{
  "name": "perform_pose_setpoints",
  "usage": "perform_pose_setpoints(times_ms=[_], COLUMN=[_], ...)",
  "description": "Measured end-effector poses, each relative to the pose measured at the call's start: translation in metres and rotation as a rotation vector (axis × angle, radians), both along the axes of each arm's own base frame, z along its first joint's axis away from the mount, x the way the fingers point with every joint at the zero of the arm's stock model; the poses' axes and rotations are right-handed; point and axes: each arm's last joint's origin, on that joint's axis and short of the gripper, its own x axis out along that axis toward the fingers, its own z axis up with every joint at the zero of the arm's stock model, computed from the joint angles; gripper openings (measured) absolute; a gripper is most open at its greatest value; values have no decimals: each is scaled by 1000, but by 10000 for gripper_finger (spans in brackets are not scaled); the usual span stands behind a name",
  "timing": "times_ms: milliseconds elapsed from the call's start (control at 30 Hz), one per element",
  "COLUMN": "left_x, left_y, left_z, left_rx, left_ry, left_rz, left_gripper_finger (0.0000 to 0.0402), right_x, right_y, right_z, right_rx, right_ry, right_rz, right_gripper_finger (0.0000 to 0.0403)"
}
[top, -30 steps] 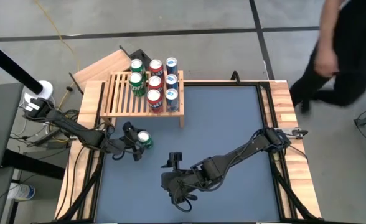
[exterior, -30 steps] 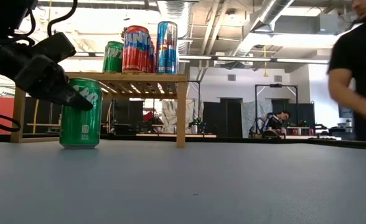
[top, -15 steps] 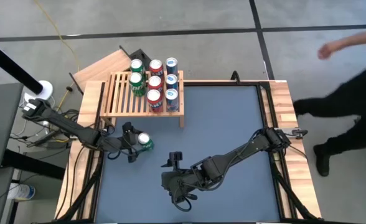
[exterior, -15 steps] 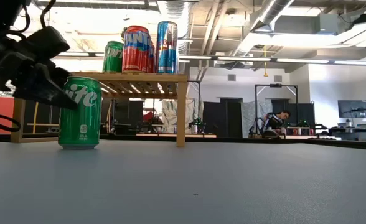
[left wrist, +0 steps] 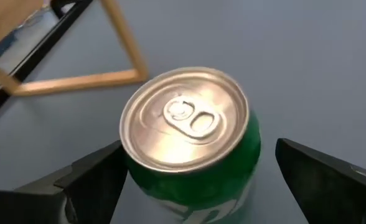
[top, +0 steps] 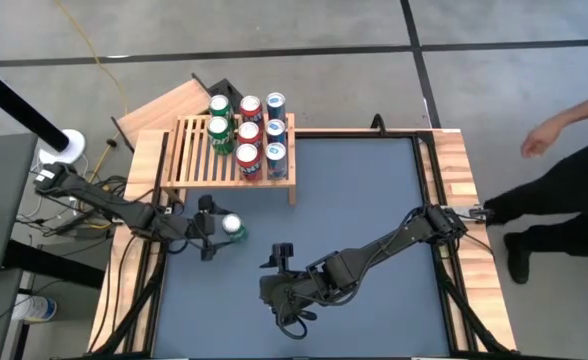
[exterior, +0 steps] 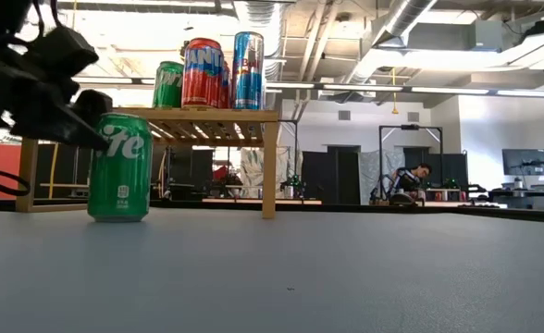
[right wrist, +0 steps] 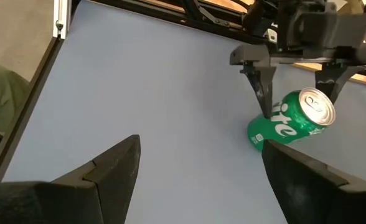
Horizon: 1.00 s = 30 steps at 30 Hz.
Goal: Place canned beverage on shelf
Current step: Put the green soda can on the shelf aligned with the other green soda cans
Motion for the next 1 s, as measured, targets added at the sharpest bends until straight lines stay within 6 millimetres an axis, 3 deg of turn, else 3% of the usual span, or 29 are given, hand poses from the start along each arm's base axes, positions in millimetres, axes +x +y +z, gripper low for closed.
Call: perform_pose_setpoints(times_ms=[667,1000], left_x=[23,23], left_y=[9,16], left_z=[-12,-9], left_rx=[45,117], left_ry=[60,55], left_rz=[-147,-168], left_gripper_finger=[387,387], right_x=[-4,-4], right_y=[9,8], right_z=[0,0], right_rx=[18,17], right_ry=[-4,-4], right_rz=[8,7], right_gripper_finger=[329,329])
